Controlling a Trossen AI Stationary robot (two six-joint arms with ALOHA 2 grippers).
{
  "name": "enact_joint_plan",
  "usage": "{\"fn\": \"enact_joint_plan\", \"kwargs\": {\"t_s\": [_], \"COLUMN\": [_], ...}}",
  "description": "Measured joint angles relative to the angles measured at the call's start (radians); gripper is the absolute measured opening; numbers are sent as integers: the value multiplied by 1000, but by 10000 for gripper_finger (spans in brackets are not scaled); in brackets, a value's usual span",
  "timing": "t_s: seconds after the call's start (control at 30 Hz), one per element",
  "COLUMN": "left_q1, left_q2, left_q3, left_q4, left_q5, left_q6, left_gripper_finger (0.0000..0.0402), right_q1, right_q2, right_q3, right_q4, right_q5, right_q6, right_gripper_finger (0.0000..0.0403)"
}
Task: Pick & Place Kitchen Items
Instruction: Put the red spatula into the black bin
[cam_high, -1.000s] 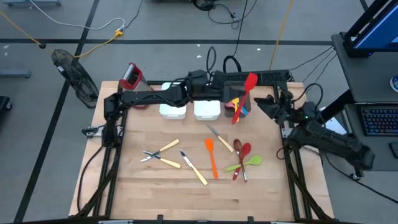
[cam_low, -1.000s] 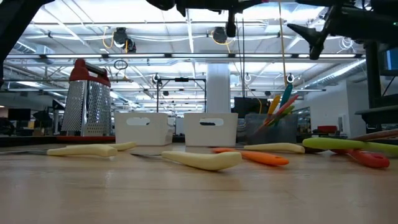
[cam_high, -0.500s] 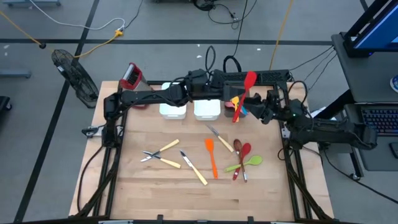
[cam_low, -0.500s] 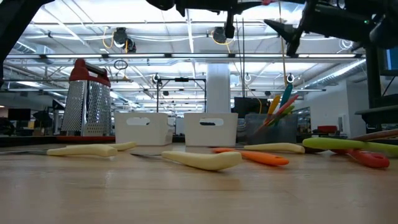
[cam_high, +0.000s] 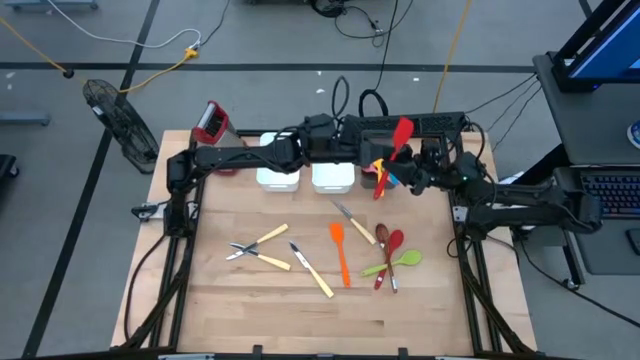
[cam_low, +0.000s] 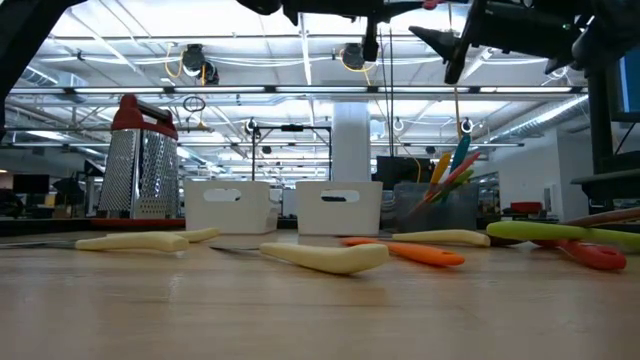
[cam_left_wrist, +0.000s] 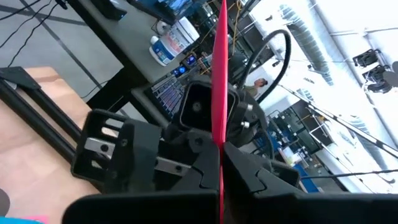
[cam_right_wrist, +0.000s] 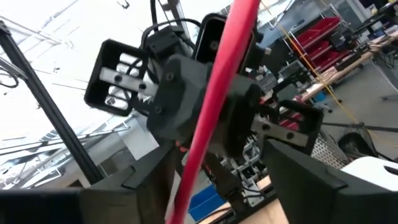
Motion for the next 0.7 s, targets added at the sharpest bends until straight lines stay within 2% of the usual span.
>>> {"fn": "enact_joint_plan", "kwargs": {"t_s": [0.13, 0.3, 0.47, 0.7], "left_q1": [0, 1, 2, 74], "left_q2": [0, 0, 0, -17], "left_q3": [0, 0, 0, 0], "left_q4": [-24, -51, -48, -52], "left_q5": [-1, -4, 13, 154], "left_q6": [1, 13, 88, 176], "left_gripper_finger": [0, 1, 1, 34], "right_q1": [0, 0, 0, -13], "right_q2": [16, 24, 24, -4], "right_q3": [17, 18, 18, 18], "right_q4": [-46, -54, -59, -203], "right_q5": [-2, -10, -43, -140], "right_q6": [20, 15, 66, 222], "right_gripper_finger": [154, 24, 8, 5]}}
